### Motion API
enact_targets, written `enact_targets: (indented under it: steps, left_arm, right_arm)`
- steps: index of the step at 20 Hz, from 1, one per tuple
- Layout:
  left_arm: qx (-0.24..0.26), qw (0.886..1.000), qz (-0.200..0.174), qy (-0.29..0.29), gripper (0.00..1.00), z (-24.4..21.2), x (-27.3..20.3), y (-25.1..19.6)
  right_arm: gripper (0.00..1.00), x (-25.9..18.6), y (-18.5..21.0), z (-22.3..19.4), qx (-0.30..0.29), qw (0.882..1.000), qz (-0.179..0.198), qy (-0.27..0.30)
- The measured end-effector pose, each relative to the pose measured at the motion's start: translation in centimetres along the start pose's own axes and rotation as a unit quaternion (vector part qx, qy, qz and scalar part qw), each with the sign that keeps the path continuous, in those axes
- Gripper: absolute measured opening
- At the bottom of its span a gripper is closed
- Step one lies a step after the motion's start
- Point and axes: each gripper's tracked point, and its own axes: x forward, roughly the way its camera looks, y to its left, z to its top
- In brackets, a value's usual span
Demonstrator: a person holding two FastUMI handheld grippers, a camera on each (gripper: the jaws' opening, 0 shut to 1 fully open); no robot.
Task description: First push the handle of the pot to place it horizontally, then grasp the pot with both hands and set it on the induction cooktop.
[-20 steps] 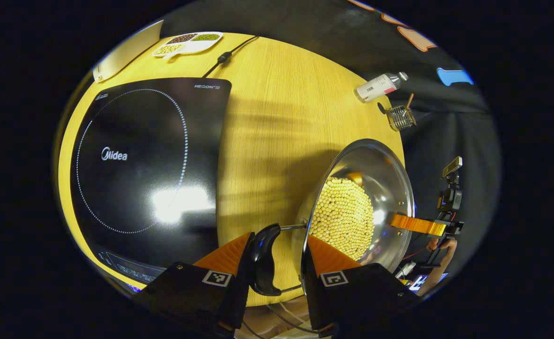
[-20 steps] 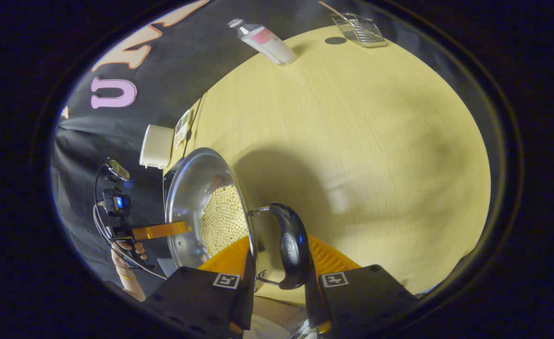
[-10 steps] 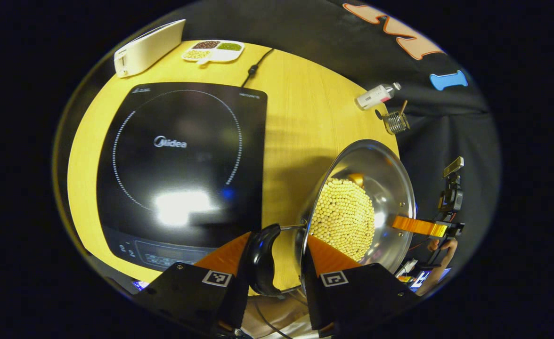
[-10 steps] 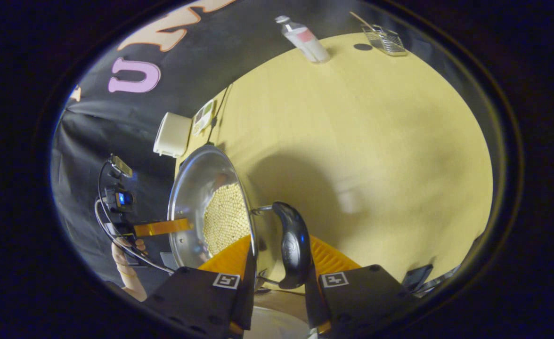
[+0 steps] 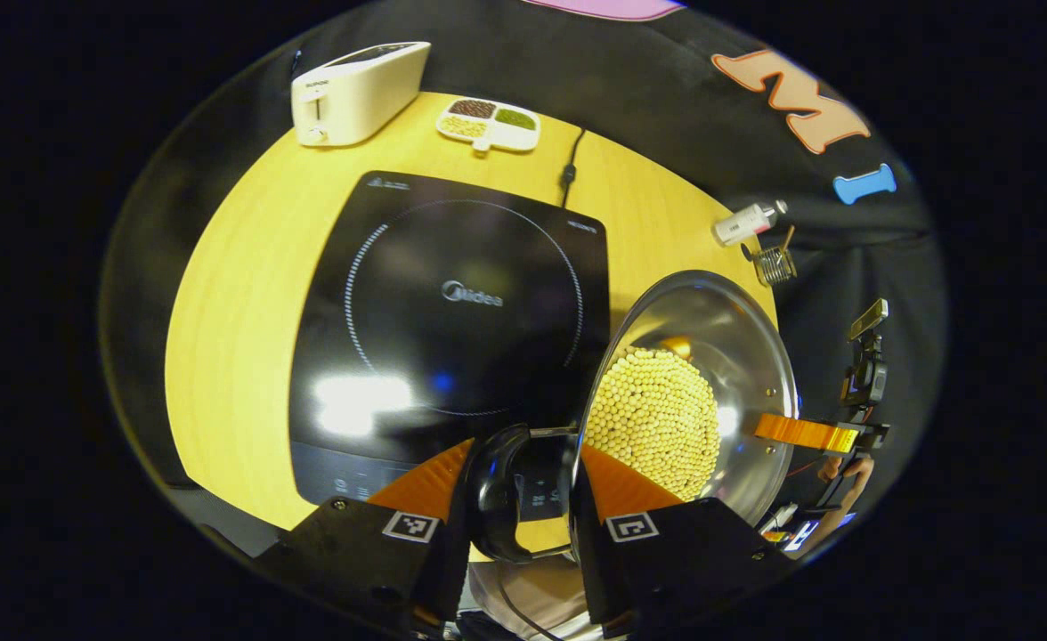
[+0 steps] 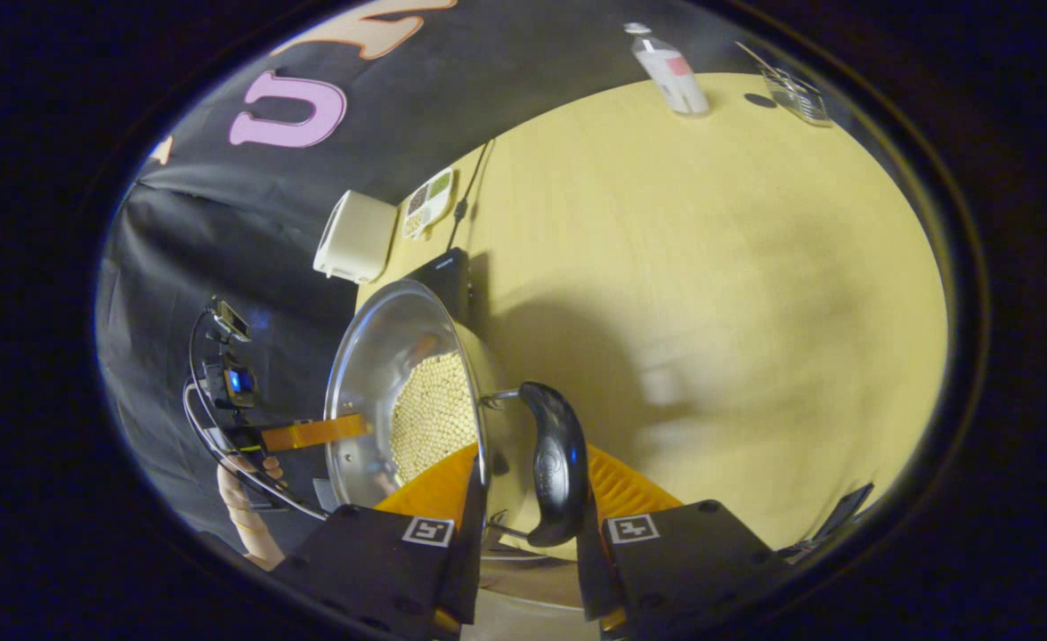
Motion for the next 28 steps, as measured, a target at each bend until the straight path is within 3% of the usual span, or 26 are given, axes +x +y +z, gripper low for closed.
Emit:
enact_targets:
  steps: [7,8,14,17,18,22,23,28]
  left_arm:
    - [-0.010,0.999,0.027,-0.039,0.54,3.6,-1.5,7.4]
    - [-0.011,0.999,0.030,-0.043,0.54,4.1,-1.5,8.4]
    - [-0.010,0.996,0.048,-0.068,0.54,7.2,-1.6,13.1]
    - [-0.013,0.996,0.051,-0.078,0.54,8.5,-0.5,14.3]
    - [-0.012,0.995,0.052,-0.082,0.54,8.9,-0.4,14.5]
    - [-0.008,0.995,0.056,-0.088,0.54,9.2,0.1,15.0]
    - [-0.011,0.995,0.055,-0.088,0.55,9.2,0.3,15.0]
    - [-0.024,0.993,0.050,-0.106,0.55,9.2,0.2,15.2]
  right_arm:
    - [0.48,1.0,1.1,0.1,-0.016,1.000,0.005,0.001]
    - [0.41,1.3,1.3,0.1,-0.017,1.000,0.006,0.000]
    - [0.41,1.5,1.3,1.0,-0.017,1.000,0.000,-0.007]
    - [0.41,1.6,1.2,1.9,-0.015,1.000,-0.005,-0.018]
    - [0.47,1.7,1.1,2.1,-0.013,1.000,-0.006,-0.020]
    - [0.47,1.7,0.5,2.4,-0.010,1.000,-0.008,-0.022]
    - [0.41,1.7,0.4,2.2,-0.011,1.000,-0.009,-0.022]
    - [0.41,2.3,0.2,2.9,-0.012,0.999,-0.016,-0.034]
